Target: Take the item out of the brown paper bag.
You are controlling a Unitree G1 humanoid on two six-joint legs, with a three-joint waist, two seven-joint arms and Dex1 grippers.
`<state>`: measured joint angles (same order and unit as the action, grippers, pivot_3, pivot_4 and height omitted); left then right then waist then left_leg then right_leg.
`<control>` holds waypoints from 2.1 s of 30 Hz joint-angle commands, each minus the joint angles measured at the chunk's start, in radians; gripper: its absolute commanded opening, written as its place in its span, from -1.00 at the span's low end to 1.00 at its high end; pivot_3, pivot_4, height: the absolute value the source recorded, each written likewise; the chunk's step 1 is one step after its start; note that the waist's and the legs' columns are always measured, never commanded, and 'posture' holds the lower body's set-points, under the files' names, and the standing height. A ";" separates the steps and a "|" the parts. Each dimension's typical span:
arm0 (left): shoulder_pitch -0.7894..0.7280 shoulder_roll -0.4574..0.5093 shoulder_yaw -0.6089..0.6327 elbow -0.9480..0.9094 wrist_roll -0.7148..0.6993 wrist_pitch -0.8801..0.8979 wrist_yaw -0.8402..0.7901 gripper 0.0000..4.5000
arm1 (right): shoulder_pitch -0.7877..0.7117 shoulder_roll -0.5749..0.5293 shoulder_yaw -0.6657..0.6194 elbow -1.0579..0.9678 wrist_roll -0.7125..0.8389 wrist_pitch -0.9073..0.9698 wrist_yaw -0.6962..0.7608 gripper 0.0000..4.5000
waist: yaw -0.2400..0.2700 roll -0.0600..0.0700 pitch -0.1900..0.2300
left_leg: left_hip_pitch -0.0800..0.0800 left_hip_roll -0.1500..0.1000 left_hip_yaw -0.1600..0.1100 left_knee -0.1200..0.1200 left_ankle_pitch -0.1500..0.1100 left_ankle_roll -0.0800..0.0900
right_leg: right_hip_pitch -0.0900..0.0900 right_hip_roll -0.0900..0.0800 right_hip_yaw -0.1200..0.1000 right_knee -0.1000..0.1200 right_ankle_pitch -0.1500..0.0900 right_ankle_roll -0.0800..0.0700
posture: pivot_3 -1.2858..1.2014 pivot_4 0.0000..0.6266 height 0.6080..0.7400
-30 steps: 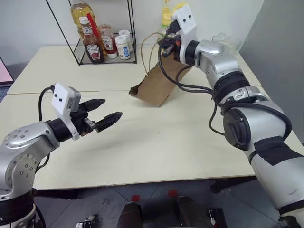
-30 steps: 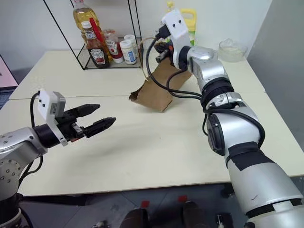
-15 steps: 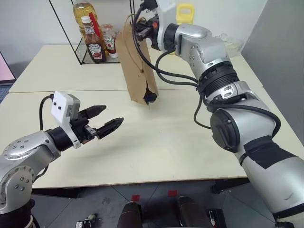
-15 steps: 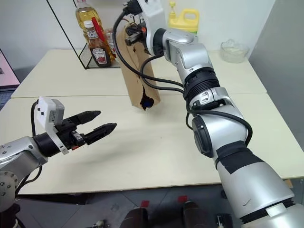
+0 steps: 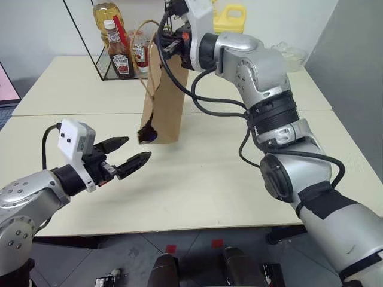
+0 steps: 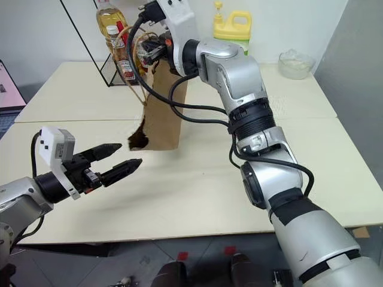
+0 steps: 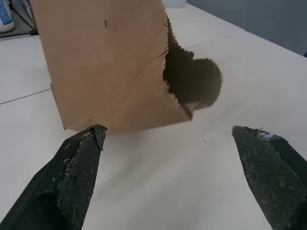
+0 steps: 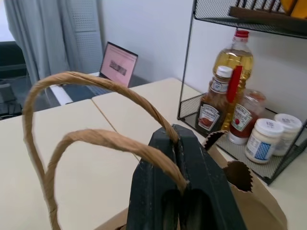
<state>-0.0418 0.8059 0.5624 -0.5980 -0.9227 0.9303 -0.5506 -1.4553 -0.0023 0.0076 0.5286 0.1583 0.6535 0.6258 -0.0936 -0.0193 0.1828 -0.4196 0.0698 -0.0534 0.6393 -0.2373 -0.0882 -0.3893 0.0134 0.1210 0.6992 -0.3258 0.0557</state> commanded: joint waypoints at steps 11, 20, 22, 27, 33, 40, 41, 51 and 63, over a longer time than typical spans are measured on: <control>0.055 0.064 0.091 -0.030 -0.031 -0.024 -0.013 1.00 | 0.091 0.067 0.046 -0.184 0.036 0.088 -0.109 -0.99 | 0.008 0.000 0.000 | 0.000 0.000 -0.001 0.000 0.000 0.000 | 0.000 0.000 -0.001 0.000 0.000 -0.001 | 0.03 -0.52 1.00; 0.016 0.064 0.039 -0.008 -0.012 -0.039 -0.016 1.00 | 0.151 -0.071 0.150 0.014 -0.078 -0.147 -0.031 -0.99 | 0.011 0.000 0.000 | 0.000 0.000 0.000 0.000 0.000 0.000 | 0.001 0.000 -0.001 -0.001 -0.001 -0.001 | 0.03 -0.52 1.00; 0.003 0.067 0.025 0.002 -0.005 -0.044 -0.020 1.00 | 0.152 -0.102 0.171 0.044 -0.105 -0.199 -0.011 -0.99 | 0.010 0.000 0.000 | 0.000 0.000 0.000 0.000 0.000 0.000 | 0.001 0.000 -0.001 -0.001 -0.001 -0.001 | 0.03 -0.52 1.00; -0.031 0.072 -0.014 0.035 0.016 -0.063 -0.037 1.00 | 0.160 -0.186 0.228 0.024 -0.160 -0.280 0.075 -0.99 | 0.007 0.000 0.000 | 0.000 0.000 0.000 0.000 0.000 0.000 | 0.000 0.000 -0.001 -0.001 -0.001 -0.001 | 0.03 -0.52 1.00; -0.062 0.067 -0.060 0.067 0.043 -0.090 -0.058 1.00 | 0.188 -0.261 0.285 -0.162 -0.152 -0.210 0.245 -0.99 | 0.007 0.000 0.001 | 0.000 0.000 0.000 0.000 0.000 0.000 | 0.000 0.001 -0.001 -0.001 -0.001 -0.001 | 0.03 -0.52 1.00; -0.064 0.062 -0.076 0.081 0.062 -0.110 -0.074 1.00 | 0.185 -0.359 0.352 -0.315 -0.143 -0.085 0.447 -0.99 | 0.010 0.000 0.001 | 0.000 0.000 0.000 0.000 0.000 0.000 | 0.000 0.000 -0.001 -0.001 -0.001 -0.001 | 0.03 -0.52 1.00; -0.061 0.060 -0.076 0.079 0.063 -0.112 -0.075 1.00 | 0.185 -0.372 0.362 -0.330 -0.142 -0.068 0.471 -0.99 | 0.010 0.000 0.001 | 0.000 0.000 0.000 0.000 0.000 0.000 | 0.000 0.000 -0.001 -0.001 -0.001 -0.001 | 0.03 -0.52 1.00; -0.041 0.037 -0.075 0.067 0.071 -0.120 -0.070 1.00 | 0.191 -0.375 0.360 -0.372 -0.104 0.070 0.511 -0.99 | 0.009 0.000 0.001 | 0.000 0.000 0.000 0.000 0.000 0.000 | 0.000 0.001 -0.001 -0.001 -0.001 -0.001 | 0.03 -0.52 1.00; -0.087 0.044 -0.111 0.091 0.084 -0.117 -0.073 1.00 | 0.236 -0.397 0.362 -0.303 -0.127 0.013 0.432 -0.99 | 0.009 0.000 0.001 | 0.001 0.000 0.000 0.001 0.000 0.000 | 0.001 0.000 -0.001 -0.001 -0.001 -0.001 | 0.03 -0.52 1.00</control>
<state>-0.1127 0.8401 0.4470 -0.4992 -0.8433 0.8346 -0.6213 -1.2166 -0.3911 0.3891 0.2319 0.0410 0.6976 1.0714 -0.0841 -0.0195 0.1834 -0.4192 0.0701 -0.0538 0.6399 -0.2371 -0.0885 -0.3887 0.0139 0.1203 0.6982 -0.3265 0.0549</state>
